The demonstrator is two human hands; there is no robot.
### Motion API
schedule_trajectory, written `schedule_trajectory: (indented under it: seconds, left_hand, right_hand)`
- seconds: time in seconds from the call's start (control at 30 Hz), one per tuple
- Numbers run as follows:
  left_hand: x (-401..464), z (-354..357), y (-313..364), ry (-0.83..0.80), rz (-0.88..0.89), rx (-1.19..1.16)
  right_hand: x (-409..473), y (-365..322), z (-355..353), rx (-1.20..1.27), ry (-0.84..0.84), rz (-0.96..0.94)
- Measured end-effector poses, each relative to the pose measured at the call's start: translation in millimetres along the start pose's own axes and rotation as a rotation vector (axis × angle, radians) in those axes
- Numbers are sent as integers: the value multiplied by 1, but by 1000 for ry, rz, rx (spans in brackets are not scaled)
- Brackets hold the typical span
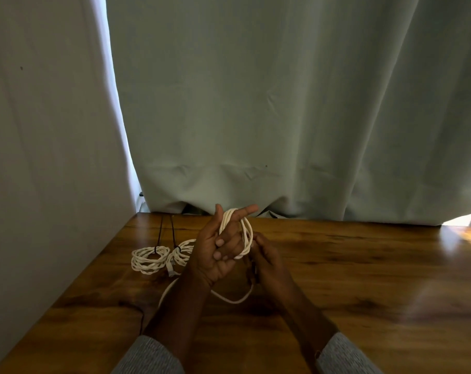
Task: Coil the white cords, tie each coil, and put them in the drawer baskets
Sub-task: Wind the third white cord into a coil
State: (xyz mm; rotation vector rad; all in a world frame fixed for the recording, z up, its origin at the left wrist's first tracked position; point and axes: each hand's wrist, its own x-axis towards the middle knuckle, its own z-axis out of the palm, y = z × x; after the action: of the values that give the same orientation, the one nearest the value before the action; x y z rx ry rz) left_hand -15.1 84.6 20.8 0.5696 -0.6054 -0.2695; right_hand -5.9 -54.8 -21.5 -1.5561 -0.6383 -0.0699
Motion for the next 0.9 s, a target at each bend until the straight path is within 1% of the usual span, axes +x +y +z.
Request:
schedule_trajectory:
  seconds: [0.13, 0.2, 0.23, 0.27, 0.3, 0.4, 0.43, 0.5, 0.57, 0.63, 0.7, 0.8, 0.83, 0.9]
  left_hand:
    - [3, 0, -2, 137, 99, 74]
    - [5, 3, -2, 140, 116, 67]
    - [6, 5, -2, 121, 120, 61]
    - [6, 7, -1, 96, 122, 54]
    - [6, 10, 2, 69, 125, 45]
    - [4, 13, 8, 20, 160, 49]
    - [4, 13, 9, 27, 175, 59]
    - [2, 10, 8, 18, 171, 20]
    - [1, 6, 4, -75, 98, -50]
    - [1, 4, -2, -157, 5, -41]
    - [0, 4, -6, -210, -68, -3]
    - [-2, 2, -11, -212, -169, 50]
    - [-3, 0, -12, -205, -199, 59]
    - [-5, -6, -13, -202, -241, 70]
  right_hand:
    - [2, -8, -5, -324, -35, -63]
    - [3, -16, -12, -472, -51, -123]
    - [2, -21, -14, -484, -69, -118]
    - [2, -26, -16, -446, -95, -89]
    - [2, -32, -18, -353, -122, -29]
    - [1, -46, -23, 151, -142, 262]
    - [0, -49, -26, 247, -158, 313]
    - [-3, -51, -29, 261, -223, 345]
    - [-4, -50, -33, 240, -277, 369]
    - [-4, -47, -39, 316, -282, 394]
    - [-2, -43, -45, 437, -245, 396]
    - [0, -41, -50, 568, -230, 328]
    - [1, -44, -49, 563, -234, 296]
    - [1, -48, -45, 432, -209, 251]
